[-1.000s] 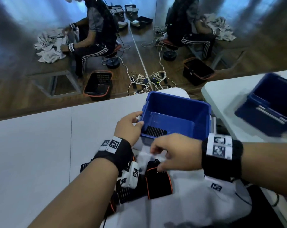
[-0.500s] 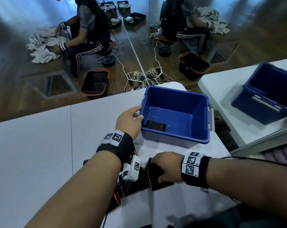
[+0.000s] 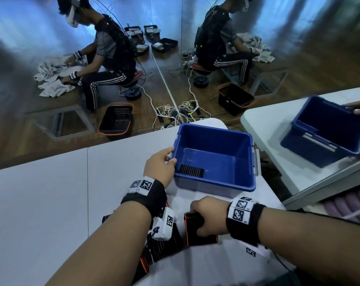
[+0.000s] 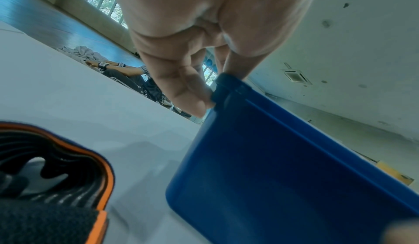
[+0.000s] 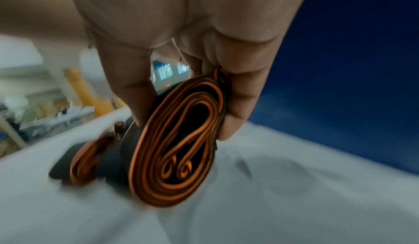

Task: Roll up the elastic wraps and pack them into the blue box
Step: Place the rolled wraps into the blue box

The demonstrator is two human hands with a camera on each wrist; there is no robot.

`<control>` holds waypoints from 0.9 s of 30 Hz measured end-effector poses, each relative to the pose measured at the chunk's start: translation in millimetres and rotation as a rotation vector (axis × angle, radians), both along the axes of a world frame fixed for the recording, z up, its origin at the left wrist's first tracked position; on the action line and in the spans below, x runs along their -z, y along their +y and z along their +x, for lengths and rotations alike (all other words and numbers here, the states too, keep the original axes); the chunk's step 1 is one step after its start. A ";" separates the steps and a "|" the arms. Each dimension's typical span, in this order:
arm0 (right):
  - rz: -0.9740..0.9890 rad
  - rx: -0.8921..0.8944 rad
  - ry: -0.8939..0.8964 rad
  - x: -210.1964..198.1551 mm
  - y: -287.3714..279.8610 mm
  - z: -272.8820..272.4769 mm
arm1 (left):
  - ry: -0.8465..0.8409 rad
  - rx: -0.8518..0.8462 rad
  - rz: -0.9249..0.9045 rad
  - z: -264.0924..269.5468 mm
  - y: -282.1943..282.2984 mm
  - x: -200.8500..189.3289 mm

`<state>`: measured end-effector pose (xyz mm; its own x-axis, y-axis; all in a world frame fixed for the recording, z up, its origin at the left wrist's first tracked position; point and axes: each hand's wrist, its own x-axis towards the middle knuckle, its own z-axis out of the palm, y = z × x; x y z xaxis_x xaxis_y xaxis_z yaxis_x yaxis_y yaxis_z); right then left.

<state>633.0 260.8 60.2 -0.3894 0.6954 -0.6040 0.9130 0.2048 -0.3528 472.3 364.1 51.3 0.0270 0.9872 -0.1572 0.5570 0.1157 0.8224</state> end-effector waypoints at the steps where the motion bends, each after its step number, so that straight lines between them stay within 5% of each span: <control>1: 0.001 0.023 0.030 -10.7 2.2 3.2 | -0.004 -0.002 -0.004 -0.1 0.3 0.0; 7: 0.093 0.133 0.205 -92.3 28.9 29.6 | -0.031 -0.013 -0.008 -0.3 -1.8 -1.5; 11: 0.350 0.182 0.261 -130.3 69.6 38.4 | -0.024 0.005 0.013 -1.6 -1.3 -2.9; 18: 0.470 0.177 -0.006 -92.3 157.9 21.5 | -0.005 -0.018 0.013 -2.3 -2.1 1.7; 27: 0.190 0.137 -0.399 -18.8 208.8 2.1 | -0.050 -0.027 0.024 -1.7 -3.2 6.2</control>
